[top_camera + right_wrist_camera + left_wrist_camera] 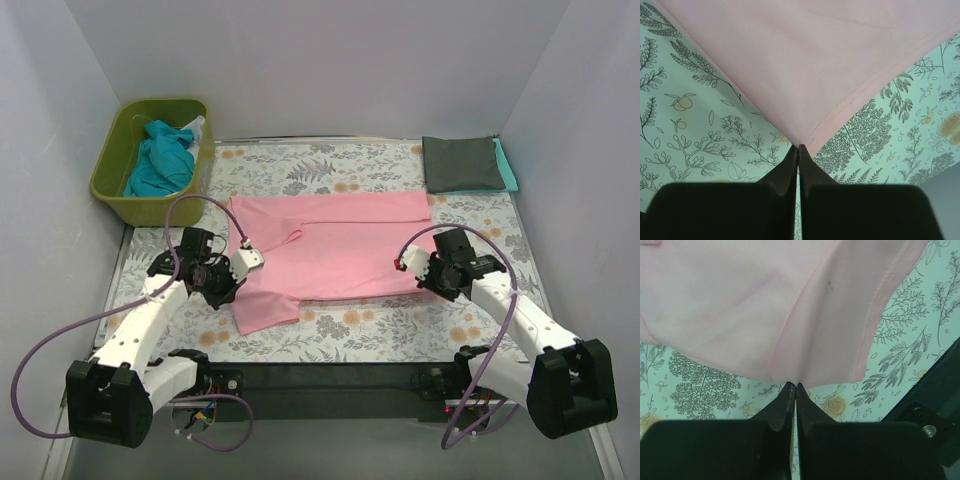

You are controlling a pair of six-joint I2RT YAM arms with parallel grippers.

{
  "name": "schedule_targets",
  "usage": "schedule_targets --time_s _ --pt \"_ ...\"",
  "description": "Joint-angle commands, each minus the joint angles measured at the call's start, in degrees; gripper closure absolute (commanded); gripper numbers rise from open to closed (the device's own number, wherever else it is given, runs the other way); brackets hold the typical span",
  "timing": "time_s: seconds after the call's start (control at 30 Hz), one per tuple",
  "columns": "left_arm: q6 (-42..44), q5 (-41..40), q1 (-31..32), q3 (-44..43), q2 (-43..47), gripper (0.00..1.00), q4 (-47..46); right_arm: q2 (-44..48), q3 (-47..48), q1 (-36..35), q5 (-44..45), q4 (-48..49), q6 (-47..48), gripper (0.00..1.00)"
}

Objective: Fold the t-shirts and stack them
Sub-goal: Fold the tshirt

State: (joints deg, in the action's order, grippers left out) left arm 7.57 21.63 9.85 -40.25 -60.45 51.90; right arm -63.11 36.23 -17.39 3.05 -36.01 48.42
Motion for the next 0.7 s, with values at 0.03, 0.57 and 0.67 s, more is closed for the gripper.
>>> schedule_targets --time_s 0.03,0.57,0.67 --pt "0.4 1.0 -1.1 -5.5 2.5 1.0 6.6 2.9 2.4 0.2 0.6 -3.9 2.7 0.99" --pt "-4.5 -0.4 -6.0 -20.3 -17.9 1.0 -10.4 -16.6 19.5 4.3 -1.4 -0.9 7.4 0.99" --pt "-4.8 -1.0 -6.0 -21.9 -21.3 1.0 -12.8 -20.1 21.7 4.6 -1.1 0.3 7.8 0.99"
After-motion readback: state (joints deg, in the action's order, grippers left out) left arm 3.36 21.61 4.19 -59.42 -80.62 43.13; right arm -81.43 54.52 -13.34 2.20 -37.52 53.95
